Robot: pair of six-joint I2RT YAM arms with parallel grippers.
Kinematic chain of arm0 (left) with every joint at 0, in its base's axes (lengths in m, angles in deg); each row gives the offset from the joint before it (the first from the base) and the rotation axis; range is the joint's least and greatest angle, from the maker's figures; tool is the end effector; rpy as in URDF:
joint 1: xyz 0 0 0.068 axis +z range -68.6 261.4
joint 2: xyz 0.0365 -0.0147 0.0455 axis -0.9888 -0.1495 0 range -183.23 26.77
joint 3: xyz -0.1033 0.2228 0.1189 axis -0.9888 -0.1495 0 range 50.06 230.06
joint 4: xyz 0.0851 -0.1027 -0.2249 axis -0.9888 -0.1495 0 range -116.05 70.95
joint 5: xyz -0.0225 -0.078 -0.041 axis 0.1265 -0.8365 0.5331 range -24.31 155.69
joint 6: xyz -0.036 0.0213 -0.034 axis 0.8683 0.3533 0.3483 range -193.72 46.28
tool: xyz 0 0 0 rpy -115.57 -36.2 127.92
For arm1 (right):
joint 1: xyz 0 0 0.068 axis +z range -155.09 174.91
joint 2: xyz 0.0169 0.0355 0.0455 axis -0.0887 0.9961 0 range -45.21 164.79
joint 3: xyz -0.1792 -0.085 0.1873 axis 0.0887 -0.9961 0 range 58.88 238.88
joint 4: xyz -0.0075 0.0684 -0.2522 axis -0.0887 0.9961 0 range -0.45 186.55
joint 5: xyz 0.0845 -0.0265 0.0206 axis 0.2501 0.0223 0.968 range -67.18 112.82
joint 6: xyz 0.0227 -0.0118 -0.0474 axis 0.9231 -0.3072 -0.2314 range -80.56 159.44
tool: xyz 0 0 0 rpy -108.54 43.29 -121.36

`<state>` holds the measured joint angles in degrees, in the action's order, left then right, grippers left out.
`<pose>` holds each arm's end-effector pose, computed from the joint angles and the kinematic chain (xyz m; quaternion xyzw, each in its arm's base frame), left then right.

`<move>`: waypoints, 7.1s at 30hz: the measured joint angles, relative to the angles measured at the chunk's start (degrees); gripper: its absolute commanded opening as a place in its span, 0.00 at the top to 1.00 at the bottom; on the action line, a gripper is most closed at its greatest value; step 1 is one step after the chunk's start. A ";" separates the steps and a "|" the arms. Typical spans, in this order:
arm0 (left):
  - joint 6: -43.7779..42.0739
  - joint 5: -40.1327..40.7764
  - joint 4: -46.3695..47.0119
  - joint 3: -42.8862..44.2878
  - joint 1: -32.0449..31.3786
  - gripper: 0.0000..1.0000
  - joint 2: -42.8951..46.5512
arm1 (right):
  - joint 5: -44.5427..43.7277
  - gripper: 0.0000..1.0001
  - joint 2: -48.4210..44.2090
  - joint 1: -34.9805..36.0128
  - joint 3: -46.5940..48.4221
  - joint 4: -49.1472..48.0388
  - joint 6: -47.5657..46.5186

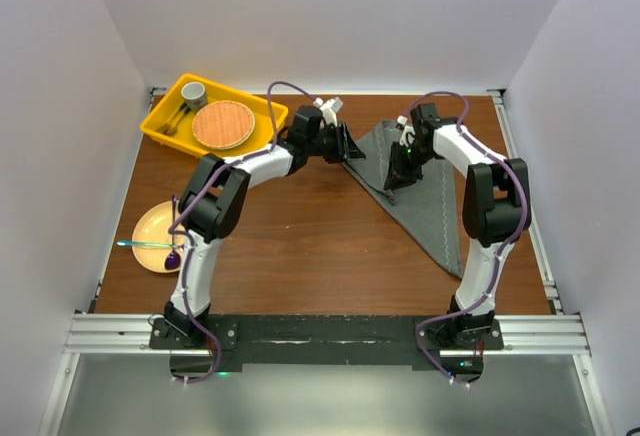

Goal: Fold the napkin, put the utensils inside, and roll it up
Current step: Fold the napkin

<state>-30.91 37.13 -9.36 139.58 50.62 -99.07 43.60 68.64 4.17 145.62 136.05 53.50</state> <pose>0.4223 -0.2714 0.1836 0.0424 0.8337 -0.4729 0.2819 0.3951 0.0772 0.1939 0.0151 0.9738 0.2032 0.1012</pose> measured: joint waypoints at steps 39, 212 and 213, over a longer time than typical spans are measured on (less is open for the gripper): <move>-2.73 0.31 -5.64 4.72 -3.87 0.85 -5.95 | -0.42 0.85 13.97 -0.81 27.36 -15.32 10.54; -0.59 3.89 -24.44 -27.54 1.16 0.55 45.27 | -4.74 1.00 3.28 8.68 18.16 -1.07 -10.47; -0.59 3.89 -24.44 -27.52 1.16 0.55 45.27 | -4.68 1.00 3.74 8.87 18.91 -0.98 -10.60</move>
<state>-31.50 41.02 -33.79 112.06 51.77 -53.80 38.92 72.37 13.04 164.53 135.06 42.90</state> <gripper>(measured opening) 0.449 0.027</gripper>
